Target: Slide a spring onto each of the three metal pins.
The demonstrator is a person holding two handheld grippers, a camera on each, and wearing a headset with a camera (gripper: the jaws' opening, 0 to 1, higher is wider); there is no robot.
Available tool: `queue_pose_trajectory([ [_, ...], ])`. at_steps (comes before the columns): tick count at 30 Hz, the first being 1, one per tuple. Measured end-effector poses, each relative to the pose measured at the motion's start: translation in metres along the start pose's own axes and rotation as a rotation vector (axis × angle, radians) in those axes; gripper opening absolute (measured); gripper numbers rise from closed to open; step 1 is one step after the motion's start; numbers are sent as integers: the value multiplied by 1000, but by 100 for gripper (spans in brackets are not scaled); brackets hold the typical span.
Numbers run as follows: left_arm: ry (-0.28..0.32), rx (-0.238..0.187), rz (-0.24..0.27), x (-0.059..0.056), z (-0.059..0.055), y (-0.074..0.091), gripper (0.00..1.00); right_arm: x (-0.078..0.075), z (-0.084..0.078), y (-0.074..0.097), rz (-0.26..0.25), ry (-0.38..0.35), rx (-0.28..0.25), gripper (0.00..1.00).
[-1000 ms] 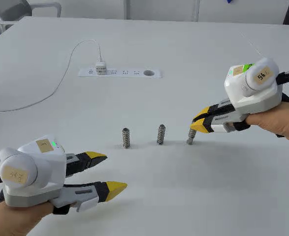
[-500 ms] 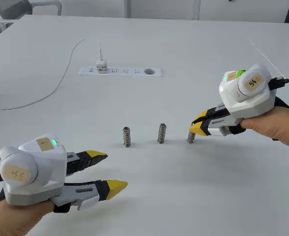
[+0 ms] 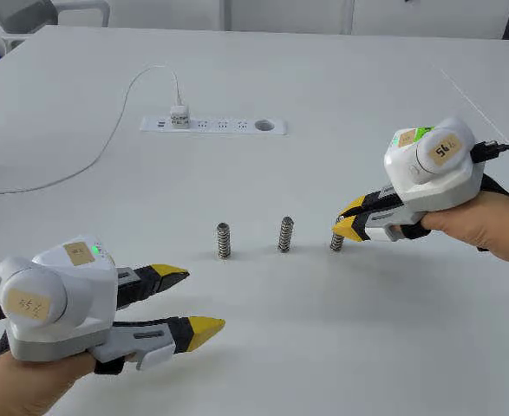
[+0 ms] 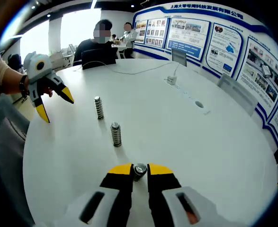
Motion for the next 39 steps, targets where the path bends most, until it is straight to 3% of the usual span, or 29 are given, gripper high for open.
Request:
queue_pose_trajectory([
  [25, 8, -5, 17, 2, 3, 1, 52, 0, -7, 16, -26, -31, -38, 28],
  [39, 13, -8, 35, 4, 6, 3, 56, 12, -10, 32, -20, -33, -75, 37],
])
Point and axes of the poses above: the centre of the closed fingertips' face, and the gripper's own axes: y roughly backward along the fingers, x roughly to its left, z roughly out of its top, the point moved 8 cm from there along y, roughly backward along the fingers, and after that the axes turned 12 degrees about -x, right-handed, at the moved point
